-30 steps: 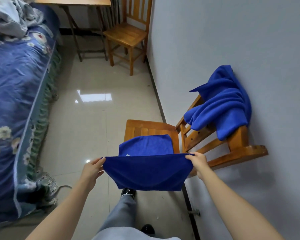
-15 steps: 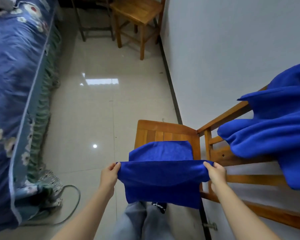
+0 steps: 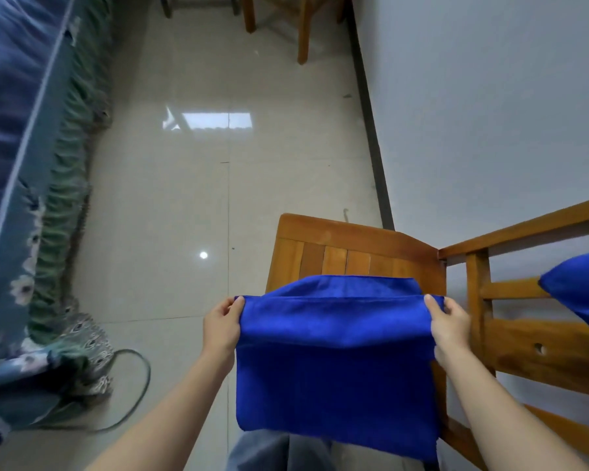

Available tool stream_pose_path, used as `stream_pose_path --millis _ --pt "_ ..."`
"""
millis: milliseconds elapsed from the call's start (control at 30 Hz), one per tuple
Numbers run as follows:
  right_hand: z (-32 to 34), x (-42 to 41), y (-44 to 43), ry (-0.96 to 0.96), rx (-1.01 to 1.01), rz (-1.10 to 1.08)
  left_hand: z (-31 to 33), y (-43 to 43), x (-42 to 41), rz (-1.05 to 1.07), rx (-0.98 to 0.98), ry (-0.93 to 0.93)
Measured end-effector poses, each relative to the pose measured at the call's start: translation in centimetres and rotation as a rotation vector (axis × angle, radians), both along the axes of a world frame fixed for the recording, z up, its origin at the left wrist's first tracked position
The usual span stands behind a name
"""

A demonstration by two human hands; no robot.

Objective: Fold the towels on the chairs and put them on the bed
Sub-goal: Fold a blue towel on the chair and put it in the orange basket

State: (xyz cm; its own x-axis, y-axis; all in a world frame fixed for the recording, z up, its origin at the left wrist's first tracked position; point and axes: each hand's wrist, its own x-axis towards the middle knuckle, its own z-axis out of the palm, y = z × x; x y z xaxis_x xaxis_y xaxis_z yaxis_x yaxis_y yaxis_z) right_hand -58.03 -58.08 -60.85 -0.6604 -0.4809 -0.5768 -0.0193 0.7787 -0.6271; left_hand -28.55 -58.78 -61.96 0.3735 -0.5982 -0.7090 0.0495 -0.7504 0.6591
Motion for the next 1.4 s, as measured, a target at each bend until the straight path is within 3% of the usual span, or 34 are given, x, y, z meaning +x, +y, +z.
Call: stream_pose_path --millis 367,633,800,933,1400 --pt "-3.8 -0.5 -3.5 -0.047 0.046 -0.006 -4.6 -2.1 -0.8 -0.050 0.251 0.034" --pt "-3.7 -1.2 -5.1 -0.115 0.069 0.065 -3.1 -3.8 -1.1 -0.142 0.117 0.207" --pt "-3.7 -2.4 -4.8 -0.161 0.116 0.075 -2.9 -4.5 -1.5 -0.196 0.071 0.085" --pt "-3.8 -3.3 -4.4 -0.184 0.125 0.061 -3.6 -4.4 -1.2 -0.328 0.142 0.012" --pt "-4.9 -3.5 -4.6 -0.121 0.126 0.133 -5.3 -4.8 -1.0 -0.304 0.065 -0.088"
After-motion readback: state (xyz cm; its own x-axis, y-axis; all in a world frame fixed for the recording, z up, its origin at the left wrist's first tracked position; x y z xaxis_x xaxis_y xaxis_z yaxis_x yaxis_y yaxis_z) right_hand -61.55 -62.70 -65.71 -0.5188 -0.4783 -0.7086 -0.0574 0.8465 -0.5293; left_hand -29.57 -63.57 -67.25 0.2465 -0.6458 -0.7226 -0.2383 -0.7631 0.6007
